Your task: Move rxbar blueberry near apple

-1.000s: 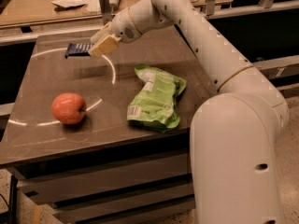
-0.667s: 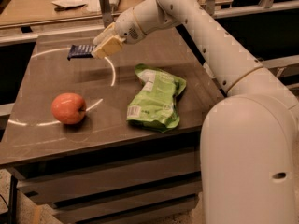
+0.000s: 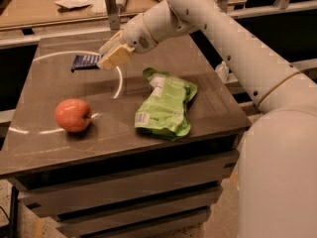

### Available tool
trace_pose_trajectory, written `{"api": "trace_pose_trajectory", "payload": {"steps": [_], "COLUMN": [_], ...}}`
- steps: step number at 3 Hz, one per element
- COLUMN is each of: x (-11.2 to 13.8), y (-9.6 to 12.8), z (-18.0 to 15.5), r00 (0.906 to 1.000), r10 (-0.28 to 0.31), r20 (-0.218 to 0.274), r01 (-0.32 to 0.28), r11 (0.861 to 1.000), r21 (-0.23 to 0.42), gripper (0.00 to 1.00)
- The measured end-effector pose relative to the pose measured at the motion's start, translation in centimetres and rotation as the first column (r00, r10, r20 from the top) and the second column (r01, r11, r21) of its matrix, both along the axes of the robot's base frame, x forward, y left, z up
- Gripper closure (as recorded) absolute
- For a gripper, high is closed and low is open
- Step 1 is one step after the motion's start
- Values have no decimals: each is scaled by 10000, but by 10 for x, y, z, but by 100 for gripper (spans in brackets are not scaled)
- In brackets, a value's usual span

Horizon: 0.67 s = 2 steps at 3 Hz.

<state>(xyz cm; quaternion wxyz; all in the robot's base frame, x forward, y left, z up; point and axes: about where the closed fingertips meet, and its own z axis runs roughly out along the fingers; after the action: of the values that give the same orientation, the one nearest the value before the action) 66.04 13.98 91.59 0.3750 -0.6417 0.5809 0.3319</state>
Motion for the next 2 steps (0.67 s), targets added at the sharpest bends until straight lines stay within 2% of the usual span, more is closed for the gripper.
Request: {"api": "trace_pose_trajectory", "payload": {"steps": [1, 2], "x": [-20, -44], "y": [1, 4], "z": [-3, -7], "r00": [10000, 9992], "r10": [25, -239], "r20": [-93, -308], "r01": [-26, 238], "r11": [10000, 9997], "r21": [-83, -35], "gripper": [100, 100]}}
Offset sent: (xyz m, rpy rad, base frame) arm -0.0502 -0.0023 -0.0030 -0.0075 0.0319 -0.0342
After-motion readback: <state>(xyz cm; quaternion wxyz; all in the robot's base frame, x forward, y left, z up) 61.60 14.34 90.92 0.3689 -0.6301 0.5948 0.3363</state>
